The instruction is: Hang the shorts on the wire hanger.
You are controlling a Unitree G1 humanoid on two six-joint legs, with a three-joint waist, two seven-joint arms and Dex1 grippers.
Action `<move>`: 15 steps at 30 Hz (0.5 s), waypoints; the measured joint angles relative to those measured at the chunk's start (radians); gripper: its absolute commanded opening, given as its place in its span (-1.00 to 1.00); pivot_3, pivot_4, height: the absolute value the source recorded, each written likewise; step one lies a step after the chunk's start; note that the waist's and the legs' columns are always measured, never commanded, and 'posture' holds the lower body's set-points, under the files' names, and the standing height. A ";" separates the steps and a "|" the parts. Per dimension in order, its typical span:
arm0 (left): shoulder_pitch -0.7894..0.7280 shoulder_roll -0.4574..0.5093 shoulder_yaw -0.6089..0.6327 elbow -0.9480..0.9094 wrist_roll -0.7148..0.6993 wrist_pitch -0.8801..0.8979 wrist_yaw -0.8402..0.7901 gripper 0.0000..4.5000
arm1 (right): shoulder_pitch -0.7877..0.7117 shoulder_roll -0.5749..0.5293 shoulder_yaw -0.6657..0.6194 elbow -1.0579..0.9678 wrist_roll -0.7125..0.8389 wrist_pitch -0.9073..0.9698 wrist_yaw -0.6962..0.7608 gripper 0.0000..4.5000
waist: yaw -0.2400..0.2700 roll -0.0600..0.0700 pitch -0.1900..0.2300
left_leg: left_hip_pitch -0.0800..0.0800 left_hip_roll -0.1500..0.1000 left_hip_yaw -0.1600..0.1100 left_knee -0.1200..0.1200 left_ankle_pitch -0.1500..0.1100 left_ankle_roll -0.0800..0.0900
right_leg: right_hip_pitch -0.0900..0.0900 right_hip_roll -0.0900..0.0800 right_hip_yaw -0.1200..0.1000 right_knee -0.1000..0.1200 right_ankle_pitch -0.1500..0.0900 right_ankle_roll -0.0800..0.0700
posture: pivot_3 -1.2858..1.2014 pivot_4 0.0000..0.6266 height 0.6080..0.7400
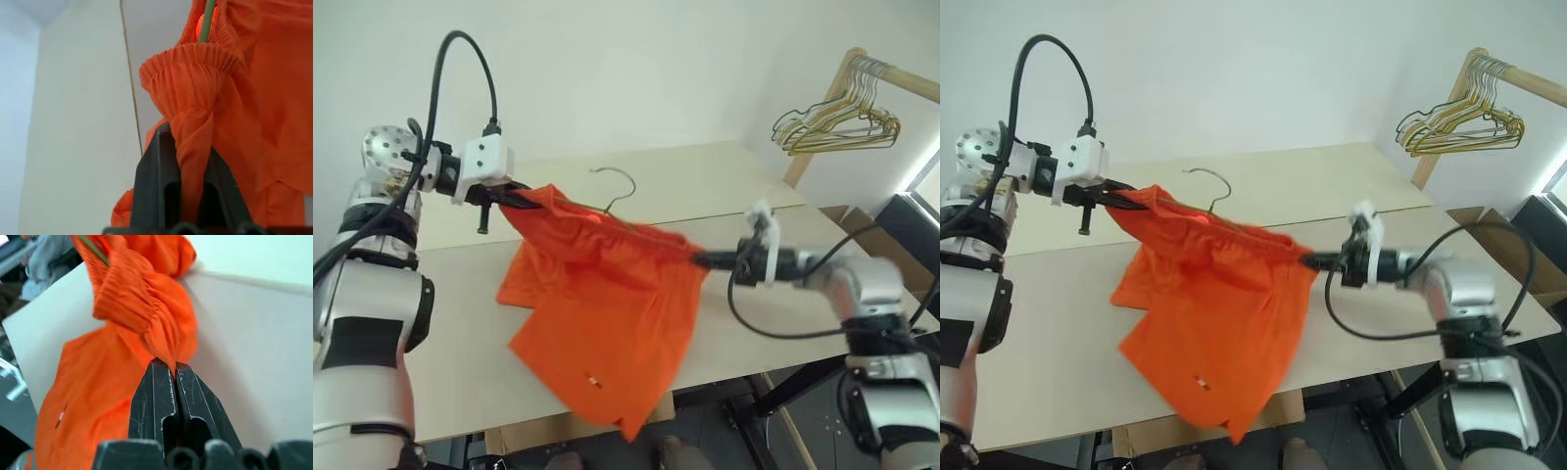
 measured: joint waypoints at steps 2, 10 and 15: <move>0.027 -0.001 0.032 -0.001 0.018 -0.003 0.030 -1.00 | -0.072 -0.027 0.032 -0.013 -0.025 0.000 0.006 -0.97 | 0.000 0.000 0.000 | 0.000 0.001 0.000 0.000 0.000 0.000 | 0.000 0.001 0.000 0.000 0.000 0.000 | 0.01 -1.00 1.00; 0.088 -0.038 0.159 -0.031 0.045 -0.003 0.132 -1.00 | -0.198 -0.062 0.223 -0.042 -0.204 -0.106 0.029 -0.97 | 0.007 0.000 0.000 | -0.004 -0.001 0.001 0.002 0.000 0.000 | -0.002 -0.003 -0.001 -0.001 0.001 0.000 | 0.02 -1.00 1.00; 0.167 -0.075 0.201 -0.075 0.046 -0.001 0.136 -1.00 | -0.238 -0.059 0.260 -0.014 -0.271 -0.177 0.055 -0.97 | 0.007 0.000 0.000 | -0.005 -0.001 0.001 0.003 0.000 0.000 | -0.002 -0.003 -0.002 -0.001 0.001 0.000 | 0.01 -1.00 1.00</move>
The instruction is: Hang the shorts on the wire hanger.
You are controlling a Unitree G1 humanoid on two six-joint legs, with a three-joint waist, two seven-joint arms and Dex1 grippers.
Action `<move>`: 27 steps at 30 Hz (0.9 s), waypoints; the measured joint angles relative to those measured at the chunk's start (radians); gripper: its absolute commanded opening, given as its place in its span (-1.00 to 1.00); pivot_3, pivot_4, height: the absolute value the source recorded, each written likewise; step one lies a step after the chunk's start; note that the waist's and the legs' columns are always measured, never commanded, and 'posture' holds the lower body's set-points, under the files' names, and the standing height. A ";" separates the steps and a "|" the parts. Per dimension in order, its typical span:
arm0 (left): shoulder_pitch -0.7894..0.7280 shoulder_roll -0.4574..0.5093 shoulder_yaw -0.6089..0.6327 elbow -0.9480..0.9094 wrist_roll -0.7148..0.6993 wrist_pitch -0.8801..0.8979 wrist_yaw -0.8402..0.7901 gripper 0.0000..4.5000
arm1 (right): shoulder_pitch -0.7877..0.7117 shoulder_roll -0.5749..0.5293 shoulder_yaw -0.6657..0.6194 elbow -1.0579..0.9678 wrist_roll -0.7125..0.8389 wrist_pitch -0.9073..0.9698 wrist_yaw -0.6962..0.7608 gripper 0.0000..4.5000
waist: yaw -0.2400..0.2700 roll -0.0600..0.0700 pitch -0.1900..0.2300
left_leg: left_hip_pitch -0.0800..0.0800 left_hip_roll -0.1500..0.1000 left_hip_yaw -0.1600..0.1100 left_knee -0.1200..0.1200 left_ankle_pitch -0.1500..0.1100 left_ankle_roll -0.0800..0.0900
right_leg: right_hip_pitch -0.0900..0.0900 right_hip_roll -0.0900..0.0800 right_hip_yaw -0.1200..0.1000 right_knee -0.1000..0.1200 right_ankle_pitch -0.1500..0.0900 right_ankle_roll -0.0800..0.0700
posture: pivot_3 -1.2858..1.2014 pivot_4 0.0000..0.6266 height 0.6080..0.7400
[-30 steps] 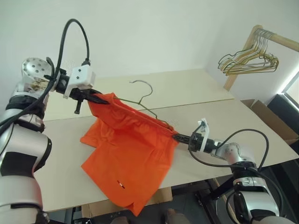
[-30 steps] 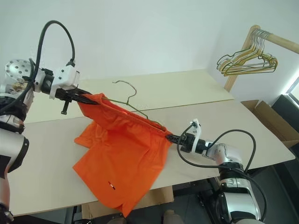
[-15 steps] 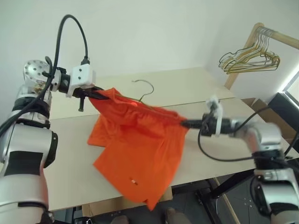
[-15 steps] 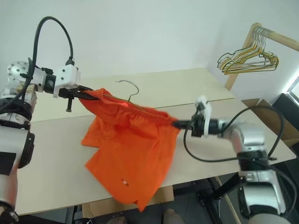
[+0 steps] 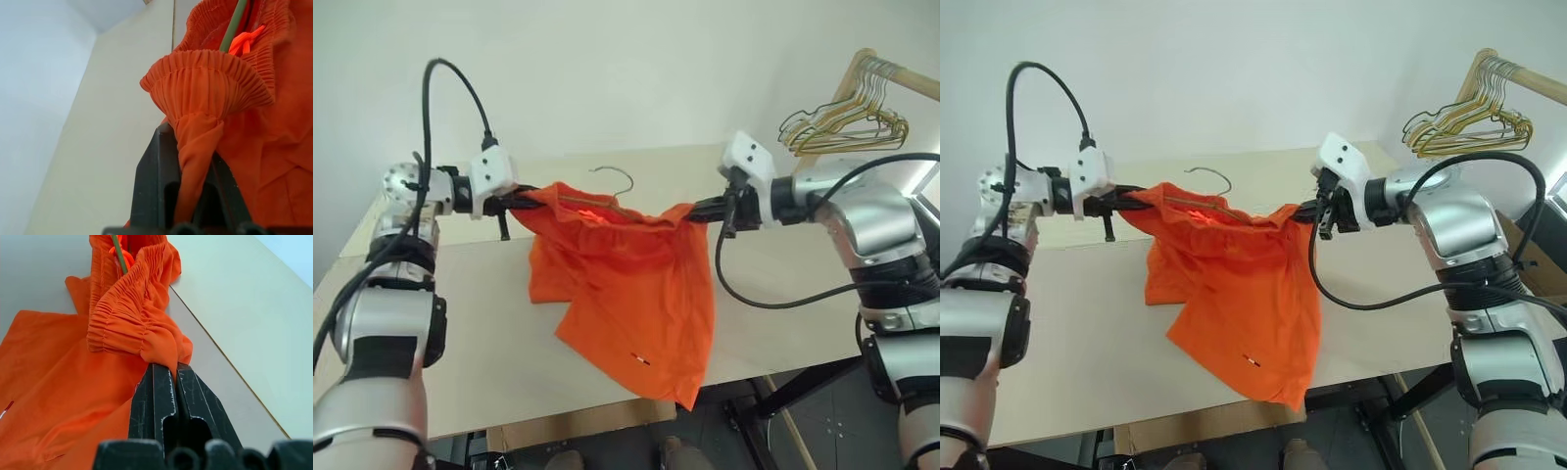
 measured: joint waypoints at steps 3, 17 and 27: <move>0.036 -0.023 0.010 -0.031 0.000 0.005 0.002 -1.00 | -0.050 0.026 0.011 0.039 -0.002 0.047 0.015 -0.97 | 0.000 0.000 0.000 | 0.000 0.000 0.000 0.001 0.000 0.000 | 0.000 0.000 0.000 0.001 0.000 0.000 | 0.01 -1.00 1.00; 0.106 -0.069 0.109 -0.102 -0.038 0.108 0.101 -1.00 | -0.053 0.007 0.108 0.114 -0.120 0.087 0.037 -0.97 | -0.005 0.000 0.000 | 0.000 0.000 -0.001 0.002 0.000 0.000 | 0.000 0.000 -0.001 0.001 0.001 -0.001 | 0.00 -1.00 1.00; 0.175 -0.113 0.124 -0.179 -0.044 0.157 0.103 -1.00 | -0.052 0.018 0.098 0.081 -0.126 0.035 0.062 -0.30 | -0.003 0.000 0.000 | 0.000 0.000 -0.001 0.003 0.000 0.000 | 0.000 0.000 -0.001 0.001 0.001 -0.001 | 0.00 -1.00 1.00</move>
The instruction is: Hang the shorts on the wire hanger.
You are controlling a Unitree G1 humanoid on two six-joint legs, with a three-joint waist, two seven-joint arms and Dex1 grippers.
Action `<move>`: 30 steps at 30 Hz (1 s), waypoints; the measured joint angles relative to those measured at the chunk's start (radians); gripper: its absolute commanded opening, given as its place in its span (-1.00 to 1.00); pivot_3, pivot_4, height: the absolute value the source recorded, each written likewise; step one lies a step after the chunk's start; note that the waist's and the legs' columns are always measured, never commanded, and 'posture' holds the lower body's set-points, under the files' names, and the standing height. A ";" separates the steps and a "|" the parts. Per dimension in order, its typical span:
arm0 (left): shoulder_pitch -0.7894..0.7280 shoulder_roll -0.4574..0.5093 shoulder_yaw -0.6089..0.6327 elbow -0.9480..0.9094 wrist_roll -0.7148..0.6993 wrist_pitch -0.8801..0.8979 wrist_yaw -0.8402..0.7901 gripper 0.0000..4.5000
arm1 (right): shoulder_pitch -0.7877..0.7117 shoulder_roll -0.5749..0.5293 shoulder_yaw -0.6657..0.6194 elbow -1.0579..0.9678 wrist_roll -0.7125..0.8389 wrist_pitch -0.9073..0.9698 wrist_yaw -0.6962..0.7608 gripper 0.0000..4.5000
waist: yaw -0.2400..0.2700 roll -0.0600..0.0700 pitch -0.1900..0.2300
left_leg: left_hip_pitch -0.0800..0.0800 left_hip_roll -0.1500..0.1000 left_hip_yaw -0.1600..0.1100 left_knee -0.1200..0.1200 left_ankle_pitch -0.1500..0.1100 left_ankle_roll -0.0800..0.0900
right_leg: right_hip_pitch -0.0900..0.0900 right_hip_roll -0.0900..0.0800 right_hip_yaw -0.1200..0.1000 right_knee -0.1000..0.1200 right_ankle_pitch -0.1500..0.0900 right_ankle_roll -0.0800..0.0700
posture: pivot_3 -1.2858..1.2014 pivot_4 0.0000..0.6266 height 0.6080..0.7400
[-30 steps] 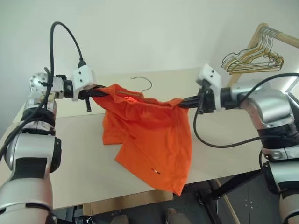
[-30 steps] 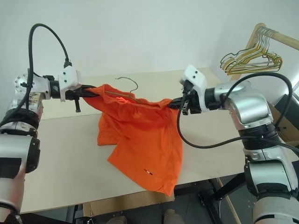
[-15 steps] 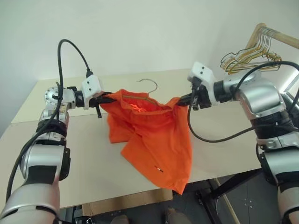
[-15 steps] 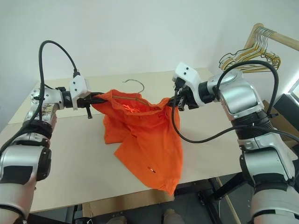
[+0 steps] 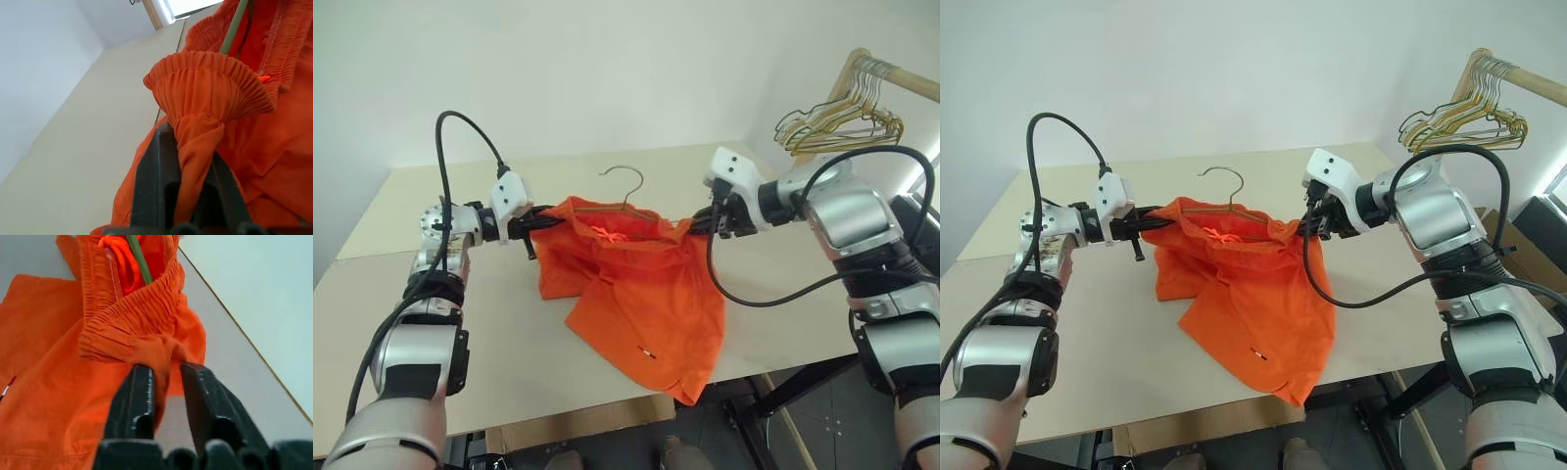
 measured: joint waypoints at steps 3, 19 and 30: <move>0.013 -0.014 0.014 -0.018 -0.023 0.030 0.008 -1.00 | 0.011 -0.019 0.000 -0.027 -0.016 -0.074 0.019 -0.30 | 0.000 0.000 0.000 | 0.000 0.000 0.000 0.000 0.000 0.000 | 0.000 0.000 0.000 0.000 0.000 0.000 | 0.01 -1.00 1.00; 0.048 -0.019 0.048 -0.118 -0.081 0.128 -0.058 -1.00 | 0.084 0.021 -0.003 0.032 -0.151 -0.365 -0.047 -0.30 | -0.001 0.000 0.000 | 0.001 0.000 0.000 0.000 0.000 0.000 | 0.001 0.000 0.000 0.000 0.001 0.000 | 0.01 -1.00 1.00; 0.074 -0.028 0.048 -0.139 -0.079 0.145 -0.045 -1.00 | 0.078 0.049 -0.066 0.041 -0.136 -0.365 -0.062 -0.30 | 0.000 0.000 0.000 | 0.001 0.000 0.000 0.000 0.000 0.000 | 0.001 0.000 0.000 0.000 0.001 0.000 | 0.01 -1.00 1.00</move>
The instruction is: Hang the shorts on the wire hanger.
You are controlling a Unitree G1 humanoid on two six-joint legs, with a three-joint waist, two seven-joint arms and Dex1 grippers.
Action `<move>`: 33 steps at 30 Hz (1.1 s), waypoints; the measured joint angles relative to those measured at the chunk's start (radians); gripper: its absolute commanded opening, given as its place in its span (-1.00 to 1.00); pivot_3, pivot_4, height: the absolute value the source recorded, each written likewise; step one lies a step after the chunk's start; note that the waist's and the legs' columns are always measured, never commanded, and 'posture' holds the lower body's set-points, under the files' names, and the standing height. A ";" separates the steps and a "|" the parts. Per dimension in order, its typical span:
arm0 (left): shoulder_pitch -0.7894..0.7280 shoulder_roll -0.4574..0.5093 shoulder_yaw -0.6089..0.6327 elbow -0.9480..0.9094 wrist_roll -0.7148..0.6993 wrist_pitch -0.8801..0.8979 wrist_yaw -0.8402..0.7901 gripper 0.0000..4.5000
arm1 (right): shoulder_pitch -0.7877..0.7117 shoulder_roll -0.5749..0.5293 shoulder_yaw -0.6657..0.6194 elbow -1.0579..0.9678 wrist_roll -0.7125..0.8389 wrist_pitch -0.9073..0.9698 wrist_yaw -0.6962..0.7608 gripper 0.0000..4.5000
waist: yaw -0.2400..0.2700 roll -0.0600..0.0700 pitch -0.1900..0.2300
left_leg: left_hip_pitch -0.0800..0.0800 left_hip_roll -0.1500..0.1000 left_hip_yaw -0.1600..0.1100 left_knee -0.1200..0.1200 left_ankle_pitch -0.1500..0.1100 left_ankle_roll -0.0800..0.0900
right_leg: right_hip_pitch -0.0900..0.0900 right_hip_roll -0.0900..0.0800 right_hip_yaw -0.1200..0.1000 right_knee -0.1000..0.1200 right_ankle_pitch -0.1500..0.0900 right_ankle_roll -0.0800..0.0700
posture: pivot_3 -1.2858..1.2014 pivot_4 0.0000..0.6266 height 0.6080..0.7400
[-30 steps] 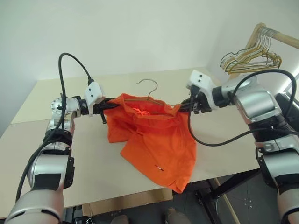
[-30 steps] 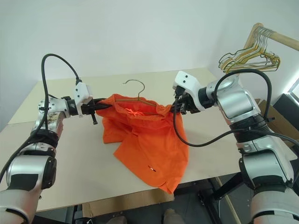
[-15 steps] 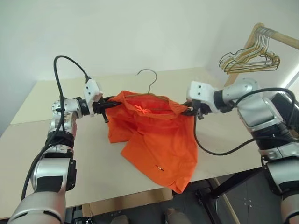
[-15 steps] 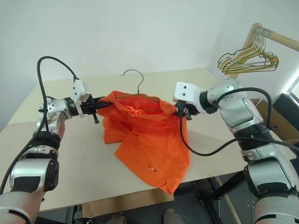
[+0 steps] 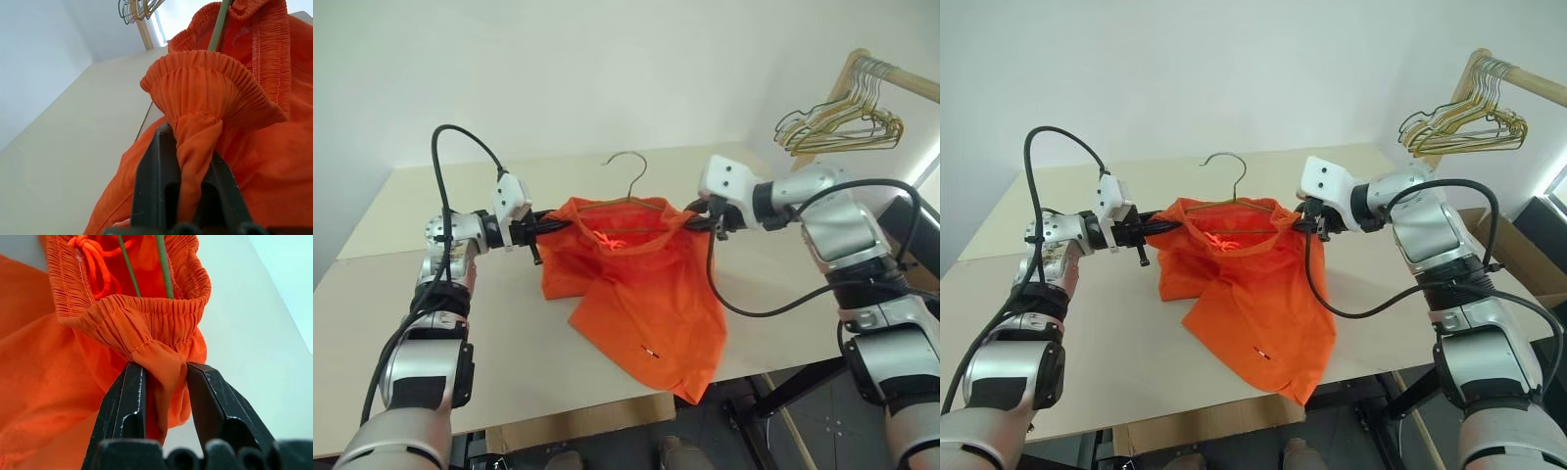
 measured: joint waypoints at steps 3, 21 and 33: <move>0.008 -0.007 0.004 -0.027 -0.032 0.014 -0.022 -1.00 | 0.000 0.002 0.000 0.005 -0.004 -0.001 -0.002 -0.30 | 0.000 0.000 0.000 | 0.000 0.000 0.000 0.000 0.000 0.000 | 0.000 0.000 0.000 0.000 0.000 0.000 | 0.01 -1.00 1.00; 0.065 0.015 0.006 -0.135 -0.104 0.046 -0.186 -1.00 | 0.000 0.021 0.000 0.118 -0.032 -0.201 0.041 -0.30 | -0.001 0.000 0.000 | 0.000 0.000 0.000 0.000 0.000 0.000 | 0.000 0.000 0.000 0.000 0.000 0.000 | 0.01 -1.00 1.00; 0.042 0.015 0.023 -0.098 -0.152 0.044 -0.299 -1.00 | -0.036 0.038 -0.024 0.189 0.122 -0.082 0.261 -0.72 | -0.002 0.000 0.000 | 0.001 0.000 0.000 0.000 0.000 0.000 | 0.001 0.000 0.000 0.000 0.000 0.000 | 0.01 -1.00 1.00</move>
